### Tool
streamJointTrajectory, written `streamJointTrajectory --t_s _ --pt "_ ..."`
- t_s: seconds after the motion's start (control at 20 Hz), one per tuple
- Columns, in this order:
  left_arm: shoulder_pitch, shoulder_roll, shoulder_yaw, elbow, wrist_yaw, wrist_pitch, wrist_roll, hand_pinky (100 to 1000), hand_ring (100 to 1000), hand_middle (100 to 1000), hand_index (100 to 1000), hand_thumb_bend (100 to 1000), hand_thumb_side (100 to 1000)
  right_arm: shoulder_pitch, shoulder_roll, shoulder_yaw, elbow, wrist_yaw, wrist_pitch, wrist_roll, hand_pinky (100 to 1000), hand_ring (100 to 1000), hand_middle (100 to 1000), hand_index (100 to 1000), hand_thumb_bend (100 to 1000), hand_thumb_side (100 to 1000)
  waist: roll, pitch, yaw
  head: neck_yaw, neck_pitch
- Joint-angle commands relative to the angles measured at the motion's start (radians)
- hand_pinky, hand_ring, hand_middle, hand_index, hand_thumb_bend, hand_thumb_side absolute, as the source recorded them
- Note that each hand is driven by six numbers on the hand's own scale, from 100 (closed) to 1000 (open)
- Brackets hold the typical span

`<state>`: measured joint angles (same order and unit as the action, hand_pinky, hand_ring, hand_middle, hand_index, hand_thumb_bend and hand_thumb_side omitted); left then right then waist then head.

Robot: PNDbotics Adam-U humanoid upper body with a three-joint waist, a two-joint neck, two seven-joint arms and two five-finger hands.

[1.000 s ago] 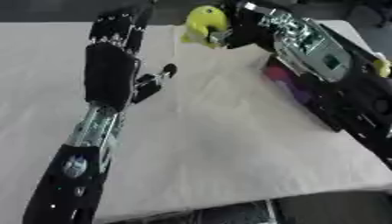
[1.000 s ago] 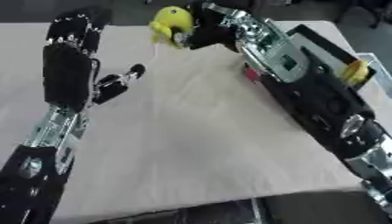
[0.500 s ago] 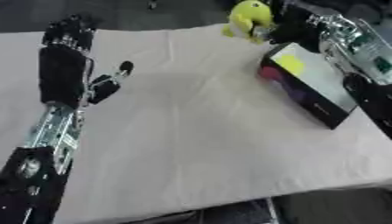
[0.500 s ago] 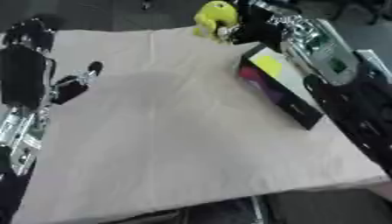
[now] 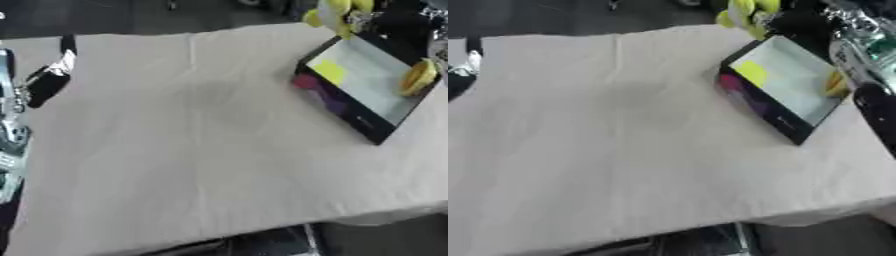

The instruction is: Pick up the objects with one hand, pass them to the other hand, and then place them into the box on the other side of the table.

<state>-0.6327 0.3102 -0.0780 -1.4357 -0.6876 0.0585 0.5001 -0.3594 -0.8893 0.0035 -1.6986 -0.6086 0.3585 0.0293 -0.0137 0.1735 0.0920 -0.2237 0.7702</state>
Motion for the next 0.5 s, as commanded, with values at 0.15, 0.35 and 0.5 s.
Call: streamJointTrajectory --t_s 0.15,0.35,0.5 --pt "0.005 0.050 0.058 -0.052 0.176 0.033 0.000 745 683 735 800 357 507 0.046 -0.059 -0.061 0.036 0.011 -0.057 0.001 1000 954 610 689 100 140 0.001 -0.008 0.000 -0.027 -0.022" --pt "0.014 0.052 0.078 -0.064 0.288 0.042 0.002 746 674 730 796 329 552 0.073 -0.060 -0.070 0.091 0.031 -0.105 0.022 1000 955 618 695 100 152 0.001 -0.003 0.004 -0.050 -0.033" --pt "0.019 0.053 0.088 -0.077 0.349 0.042 0.010 747 674 730 794 328 558 0.079 -0.064 -0.071 0.145 0.043 -0.144 0.043 1000 955 621 697 100 167 0.001 0.003 0.010 -0.054 -0.042"
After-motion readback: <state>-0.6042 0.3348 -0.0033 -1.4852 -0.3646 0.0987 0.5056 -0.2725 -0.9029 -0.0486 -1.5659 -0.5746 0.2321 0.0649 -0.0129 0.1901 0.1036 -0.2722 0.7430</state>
